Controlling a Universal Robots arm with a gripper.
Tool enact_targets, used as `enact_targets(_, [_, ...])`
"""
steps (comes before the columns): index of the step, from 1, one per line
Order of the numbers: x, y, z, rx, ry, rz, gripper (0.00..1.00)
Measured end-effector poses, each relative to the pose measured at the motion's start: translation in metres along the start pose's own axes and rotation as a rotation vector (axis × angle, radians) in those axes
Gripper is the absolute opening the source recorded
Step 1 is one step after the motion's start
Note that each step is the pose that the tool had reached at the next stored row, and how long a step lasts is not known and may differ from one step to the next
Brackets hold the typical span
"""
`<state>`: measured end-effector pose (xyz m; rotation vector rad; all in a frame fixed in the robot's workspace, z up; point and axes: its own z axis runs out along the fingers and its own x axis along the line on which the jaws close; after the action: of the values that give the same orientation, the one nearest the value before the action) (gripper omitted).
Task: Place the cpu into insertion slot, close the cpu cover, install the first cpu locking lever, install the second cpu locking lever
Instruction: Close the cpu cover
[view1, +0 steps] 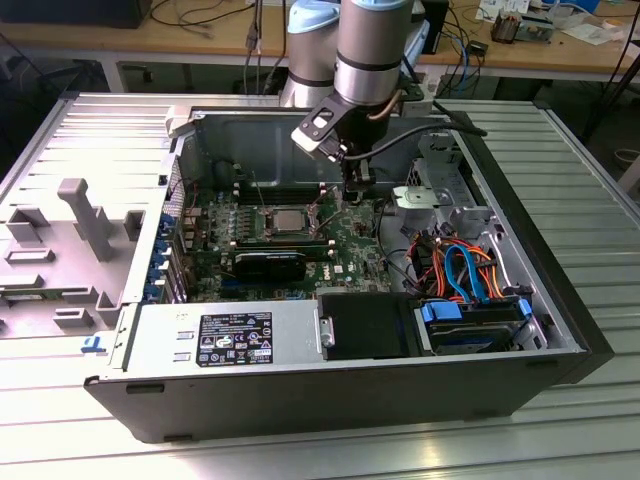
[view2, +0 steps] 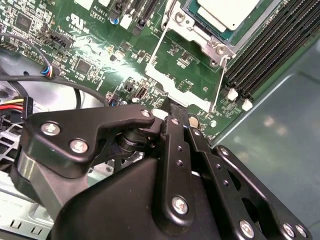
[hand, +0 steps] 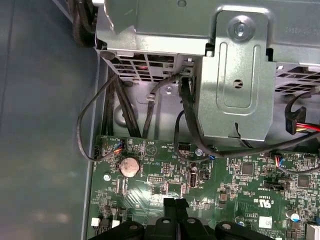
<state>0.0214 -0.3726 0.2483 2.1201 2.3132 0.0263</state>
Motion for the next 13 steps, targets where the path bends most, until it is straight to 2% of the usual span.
enact_targets(3, [0.0000, 0.0005, 0.0013, 0.0382, 0.0034, 0.000, 0.11])
enact_targets(4, [-0.0002, 0.0015, 0.0014, 0.0595, 0.0050, 0.001, 0.11])
enact_targets(7, [-0.0001, 0.0010, 0.0016, 0.0619, 0.0055, 0.001, 0.11])
enact_targets(13, [0.0014, -0.0160, 0.0013, 0.0606, 0.0062, 0.000, 0.11])
